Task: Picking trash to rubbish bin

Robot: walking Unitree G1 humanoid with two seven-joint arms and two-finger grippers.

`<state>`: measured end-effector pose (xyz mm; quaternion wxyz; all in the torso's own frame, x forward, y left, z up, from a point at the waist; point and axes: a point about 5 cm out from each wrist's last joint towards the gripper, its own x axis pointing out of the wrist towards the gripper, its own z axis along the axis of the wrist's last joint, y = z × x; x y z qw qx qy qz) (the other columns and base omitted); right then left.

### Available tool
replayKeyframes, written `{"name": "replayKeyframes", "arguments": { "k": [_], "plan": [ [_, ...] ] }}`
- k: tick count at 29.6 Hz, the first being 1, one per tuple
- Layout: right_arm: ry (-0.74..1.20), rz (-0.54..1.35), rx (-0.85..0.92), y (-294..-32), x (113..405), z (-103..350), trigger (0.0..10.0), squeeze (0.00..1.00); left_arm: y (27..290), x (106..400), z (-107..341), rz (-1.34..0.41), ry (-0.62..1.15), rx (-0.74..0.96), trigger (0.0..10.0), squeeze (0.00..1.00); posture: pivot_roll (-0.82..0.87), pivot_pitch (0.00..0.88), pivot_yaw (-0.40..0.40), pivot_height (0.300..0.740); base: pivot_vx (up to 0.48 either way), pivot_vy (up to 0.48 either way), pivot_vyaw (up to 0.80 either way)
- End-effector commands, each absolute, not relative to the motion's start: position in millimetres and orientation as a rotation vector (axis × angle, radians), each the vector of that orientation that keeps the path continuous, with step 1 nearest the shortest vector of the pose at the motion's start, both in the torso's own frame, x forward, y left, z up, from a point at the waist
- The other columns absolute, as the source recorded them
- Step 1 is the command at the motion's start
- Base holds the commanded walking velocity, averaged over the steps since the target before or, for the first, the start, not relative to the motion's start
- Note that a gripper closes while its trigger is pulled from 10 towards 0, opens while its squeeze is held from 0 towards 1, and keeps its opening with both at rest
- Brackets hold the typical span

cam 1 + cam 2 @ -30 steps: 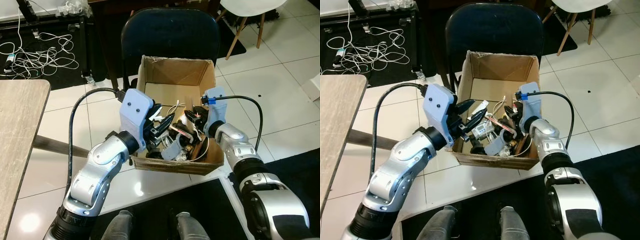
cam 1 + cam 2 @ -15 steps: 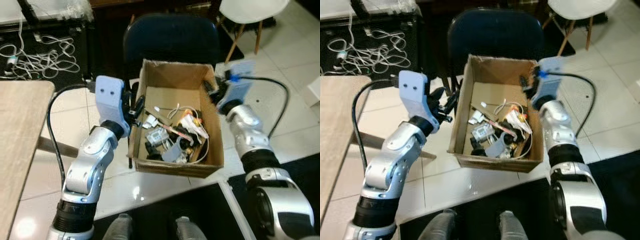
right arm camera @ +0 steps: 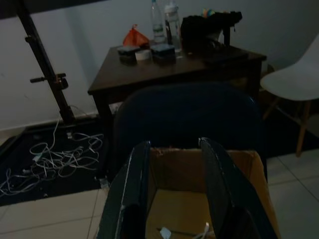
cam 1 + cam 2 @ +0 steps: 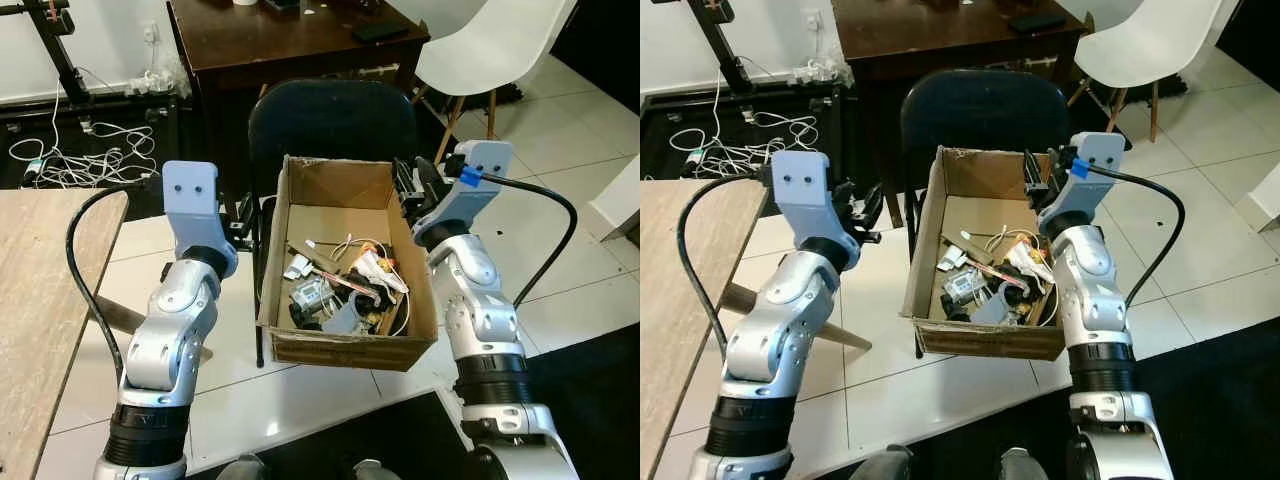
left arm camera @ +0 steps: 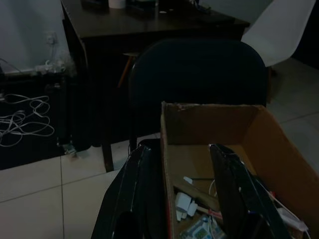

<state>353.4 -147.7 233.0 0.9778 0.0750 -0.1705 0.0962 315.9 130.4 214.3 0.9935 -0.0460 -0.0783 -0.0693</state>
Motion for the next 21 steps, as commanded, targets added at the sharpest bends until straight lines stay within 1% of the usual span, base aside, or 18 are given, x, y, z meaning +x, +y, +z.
{"name": "replayKeyframes", "arguments": {
  "k": [1, 6, 21],
  "plan": [
    [-0.306, 0.198, 0.167, -146, 348, 226, 10.0, 0.00, 129, 312, 212, -0.133, -0.153, -0.098, 10.0, 0.00, 0.03, 0.129, 0.006, 0.740, 0.000, 0.000, 0.00],
    [-0.248, 0.239, 0.168, -135, 337, 217, 10.0, 0.00, 124, 308, 213, -0.155, -0.157, -0.105, 10.0, 0.00, 0.04, 0.135, 0.007, 0.740, 0.000, 0.000, 0.00],
    [-0.192, 0.280, 0.189, -118, 330, 213, 10.0, 0.00, 121, 305, 215, -0.171, -0.161, -0.136, 10.0, 0.00, 0.04, 0.126, 0.014, 0.740, 0.000, 0.000, 0.00]
  ]
}}
